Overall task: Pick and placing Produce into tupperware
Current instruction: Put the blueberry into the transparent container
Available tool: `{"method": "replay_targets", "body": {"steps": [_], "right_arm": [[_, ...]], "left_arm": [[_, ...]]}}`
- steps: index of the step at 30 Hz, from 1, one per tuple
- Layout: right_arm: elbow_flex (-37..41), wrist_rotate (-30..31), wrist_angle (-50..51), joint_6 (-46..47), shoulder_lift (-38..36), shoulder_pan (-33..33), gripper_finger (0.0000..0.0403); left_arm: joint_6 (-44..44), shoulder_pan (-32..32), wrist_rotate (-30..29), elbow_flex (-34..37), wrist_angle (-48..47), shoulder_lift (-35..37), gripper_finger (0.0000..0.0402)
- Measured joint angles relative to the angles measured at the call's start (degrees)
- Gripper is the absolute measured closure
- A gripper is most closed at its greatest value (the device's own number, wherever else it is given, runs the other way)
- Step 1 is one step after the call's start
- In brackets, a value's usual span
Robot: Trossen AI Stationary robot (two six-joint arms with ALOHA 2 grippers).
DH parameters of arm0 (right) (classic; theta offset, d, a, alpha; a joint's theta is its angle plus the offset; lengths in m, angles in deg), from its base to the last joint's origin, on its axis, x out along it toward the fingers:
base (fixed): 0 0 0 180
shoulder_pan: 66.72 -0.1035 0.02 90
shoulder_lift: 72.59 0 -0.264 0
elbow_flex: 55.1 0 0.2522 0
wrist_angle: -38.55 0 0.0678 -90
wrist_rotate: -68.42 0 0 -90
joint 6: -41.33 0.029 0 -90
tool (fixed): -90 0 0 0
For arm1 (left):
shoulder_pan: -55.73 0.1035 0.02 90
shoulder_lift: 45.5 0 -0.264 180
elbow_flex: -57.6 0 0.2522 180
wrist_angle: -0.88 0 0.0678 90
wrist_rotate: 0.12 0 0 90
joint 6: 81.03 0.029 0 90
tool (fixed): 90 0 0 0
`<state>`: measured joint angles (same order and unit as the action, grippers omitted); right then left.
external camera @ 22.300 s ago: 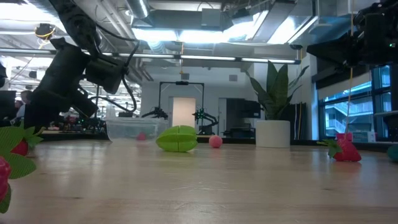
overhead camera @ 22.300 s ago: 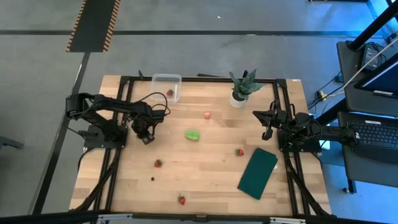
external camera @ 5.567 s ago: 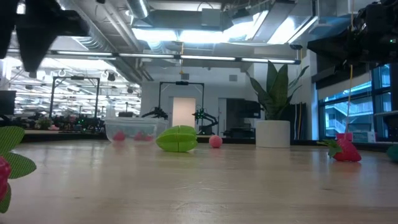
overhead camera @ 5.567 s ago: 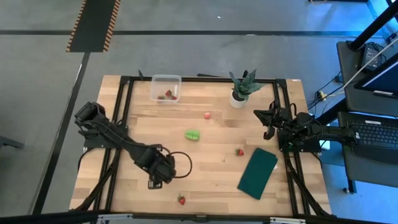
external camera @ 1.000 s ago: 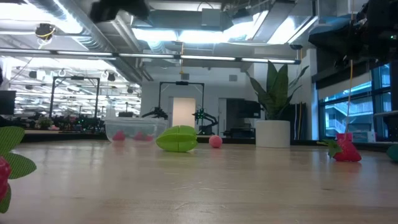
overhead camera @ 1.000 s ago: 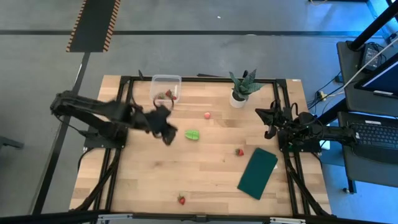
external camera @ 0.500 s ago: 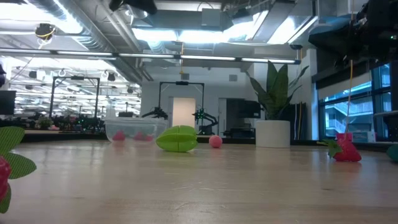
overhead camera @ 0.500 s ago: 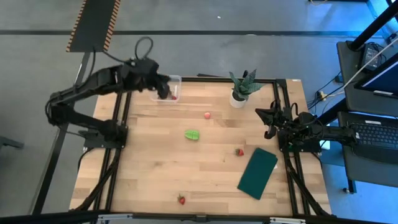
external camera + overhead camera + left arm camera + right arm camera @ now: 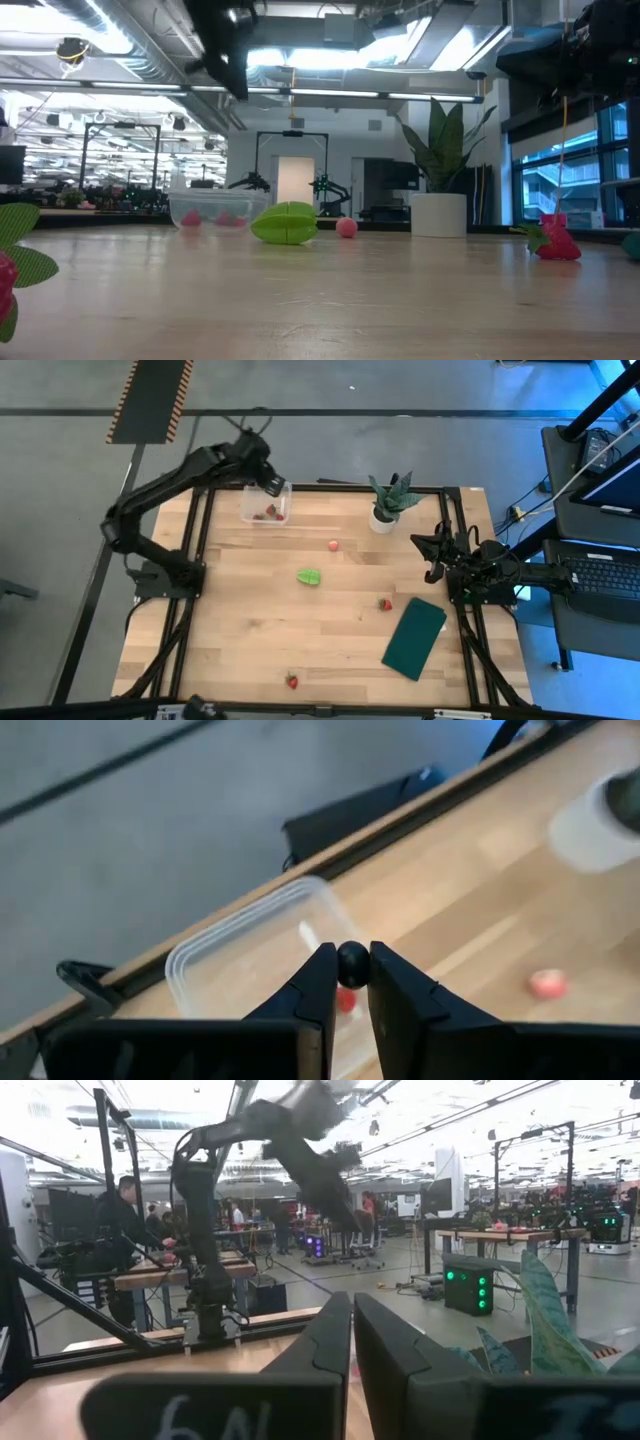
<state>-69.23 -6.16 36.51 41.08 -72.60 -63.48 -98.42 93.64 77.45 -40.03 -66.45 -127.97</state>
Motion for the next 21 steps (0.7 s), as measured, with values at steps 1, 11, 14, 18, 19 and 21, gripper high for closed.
{"method": "replay_targets", "body": {"steps": [1, 11, 14, 18, 19, 21], "right_arm": [[0.0, 0.0, 0.0, 0.0, 0.0, 0.0, 0.0381], [0.0, -0.5, 0.0, 0.2, 0.0, 0.0, 0.0381], [0.0, -0.5, 0.0, 0.2, 0.0, 0.0, 0.0381], [0.0, -0.5, 0.0, 0.2, 0.0, 0.0, 0.0381], [0.0, -0.5, 0.0, 0.2, 0.0, 0.0, 0.0381], [0.0, -0.5, 0.0, 0.2, 0.0, 0.0, 0.0381]], "left_arm": [[0.1, 0.5, 0.0, 0.0, 0.0, -1.5, 0.0363], [0.0, 4.4, 2.8, 0.0, -2.4, -14.5, 0.0346], [-0.3, 4.4, 3.1, 0.0, -3.1, -17.9, 0.0346], [-0.3, 4.3, 6.1, 0.0, -3.0, -22.2, 0.0357], [-0.3, 4.2, 6.2, 0.0, -3.0, -23.2, 0.0359], [-0.3, 3.9, 6.2, 0.0, -3.0, -24.6, 0.0361]]}}
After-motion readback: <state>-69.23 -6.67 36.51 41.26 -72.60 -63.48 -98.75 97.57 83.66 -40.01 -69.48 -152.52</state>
